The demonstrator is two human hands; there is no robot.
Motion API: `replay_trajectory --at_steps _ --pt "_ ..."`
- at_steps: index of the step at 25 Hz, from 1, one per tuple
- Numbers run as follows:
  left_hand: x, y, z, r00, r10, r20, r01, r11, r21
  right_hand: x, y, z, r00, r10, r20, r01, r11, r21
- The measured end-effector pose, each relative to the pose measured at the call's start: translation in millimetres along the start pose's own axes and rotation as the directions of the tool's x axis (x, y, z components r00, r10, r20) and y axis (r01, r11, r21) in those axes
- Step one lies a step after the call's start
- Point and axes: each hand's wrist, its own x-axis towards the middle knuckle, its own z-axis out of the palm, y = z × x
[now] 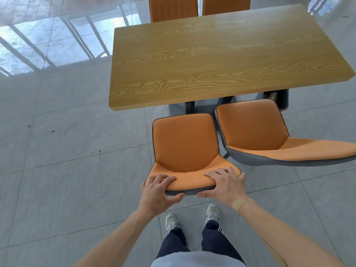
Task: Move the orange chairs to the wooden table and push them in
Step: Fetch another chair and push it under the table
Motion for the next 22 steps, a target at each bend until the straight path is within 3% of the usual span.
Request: replay_trajectory --at_steps 22 --pt "37 19 0 1.000 -0.002 -0.025 0.002 1.000 0.011 30 24 -14 0.998 -0.015 -0.056 0.015 1.000 0.003"
